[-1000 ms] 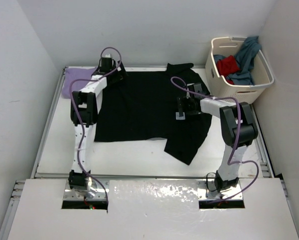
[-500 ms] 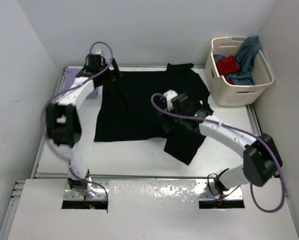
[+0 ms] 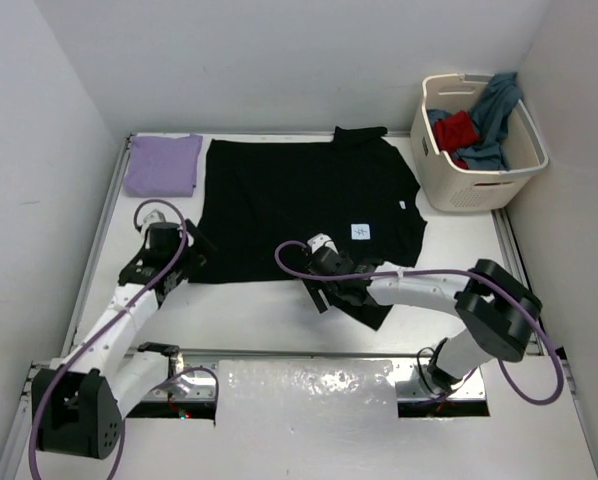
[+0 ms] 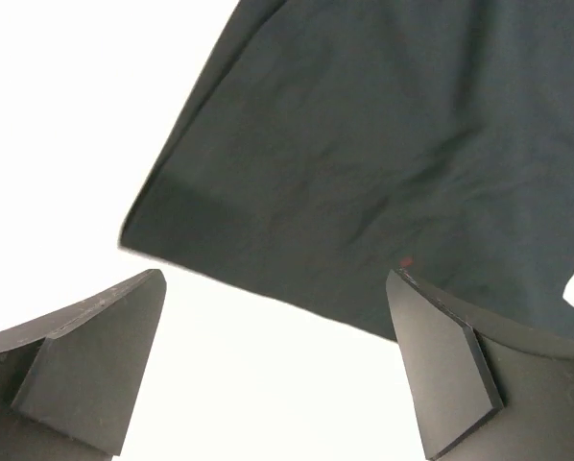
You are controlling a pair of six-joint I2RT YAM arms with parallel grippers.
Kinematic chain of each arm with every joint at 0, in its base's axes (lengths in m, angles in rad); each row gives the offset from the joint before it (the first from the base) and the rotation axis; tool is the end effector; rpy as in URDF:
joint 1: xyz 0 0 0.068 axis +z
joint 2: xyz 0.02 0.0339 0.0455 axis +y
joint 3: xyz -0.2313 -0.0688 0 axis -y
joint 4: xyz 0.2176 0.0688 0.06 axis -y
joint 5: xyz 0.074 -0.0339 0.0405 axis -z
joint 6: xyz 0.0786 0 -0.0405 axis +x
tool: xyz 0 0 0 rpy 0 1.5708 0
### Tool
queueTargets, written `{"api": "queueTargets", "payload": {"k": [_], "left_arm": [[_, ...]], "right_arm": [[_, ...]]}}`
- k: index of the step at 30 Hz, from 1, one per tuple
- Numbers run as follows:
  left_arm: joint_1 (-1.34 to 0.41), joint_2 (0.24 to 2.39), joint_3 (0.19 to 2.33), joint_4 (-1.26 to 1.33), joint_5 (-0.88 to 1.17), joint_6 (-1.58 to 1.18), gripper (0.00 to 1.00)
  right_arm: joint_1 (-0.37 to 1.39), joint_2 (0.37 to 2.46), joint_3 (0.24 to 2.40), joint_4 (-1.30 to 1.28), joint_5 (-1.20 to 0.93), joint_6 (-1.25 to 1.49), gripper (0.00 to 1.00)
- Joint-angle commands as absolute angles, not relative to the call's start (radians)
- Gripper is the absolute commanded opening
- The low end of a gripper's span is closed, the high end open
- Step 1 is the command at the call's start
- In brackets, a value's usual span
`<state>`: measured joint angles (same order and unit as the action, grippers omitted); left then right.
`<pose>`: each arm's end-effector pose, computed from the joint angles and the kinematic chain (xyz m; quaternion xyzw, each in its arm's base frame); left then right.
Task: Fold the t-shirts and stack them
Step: Flatten out the tshirt
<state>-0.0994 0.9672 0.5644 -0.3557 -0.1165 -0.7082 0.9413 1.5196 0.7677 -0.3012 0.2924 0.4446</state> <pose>0.2226 -0.0130 0.1692 -0.2968 0.8680 -0.1058 0.3837 0.1843 0.2146 0.1100 -0.1989 0.9362 0.0534 0.2848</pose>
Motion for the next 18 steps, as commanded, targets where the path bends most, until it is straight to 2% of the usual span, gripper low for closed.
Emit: {"api": "queueTargets", "payload": {"k": [1, 4, 5, 7, 8, 11, 13, 14, 18], "left_arm": [[-0.104, 0.878, 0.539, -0.406, -0.138, -0.735, 1.0], [-0.104, 0.841, 0.516, -0.436, -0.152, -0.73, 1.0], [-0.104, 0.833, 0.515, -0.446, -0.159, -0.732, 1.0], [-0.104, 0.822, 0.528, -0.453, -0.167, -0.726, 1.0], [-0.104, 0.822, 0.535, -0.46, -0.17, -0.726, 1.0], [-0.104, 0.824, 0.557, -0.469, -0.181, -0.721, 1.0], [-0.104, 0.825, 0.557, -0.466, -0.179, -0.726, 1.0], [-0.104, 0.825, 0.56, -0.468, -0.181, -0.729, 1.0], [-0.104, 0.833, 0.554, -0.465, -0.186, -0.739, 1.0]], "right_arm": [[0.946, 1.561, 0.79, -0.256, 0.406, 0.537, 0.75], [0.946, 1.597, 0.779, -0.236, 0.433, 0.577, 0.68], [0.946, 1.604, 0.781, -0.229, 0.437, 0.592, 0.56], [0.946, 1.624, 0.788, -0.224, 0.422, 0.603, 0.43], [0.951, 1.628, 0.79, -0.216, 0.416, 0.603, 0.33], [0.969, 1.612, 0.802, -0.233, 0.436, 0.598, 0.21], [0.986, 1.598, 0.808, -0.261, 0.451, 0.598, 0.04], [0.991, 1.58, 0.81, -0.291, 0.456, 0.595, 0.0], [1.025, 1.562, 0.847, -0.409, 0.434, 0.54, 0.0]]}}
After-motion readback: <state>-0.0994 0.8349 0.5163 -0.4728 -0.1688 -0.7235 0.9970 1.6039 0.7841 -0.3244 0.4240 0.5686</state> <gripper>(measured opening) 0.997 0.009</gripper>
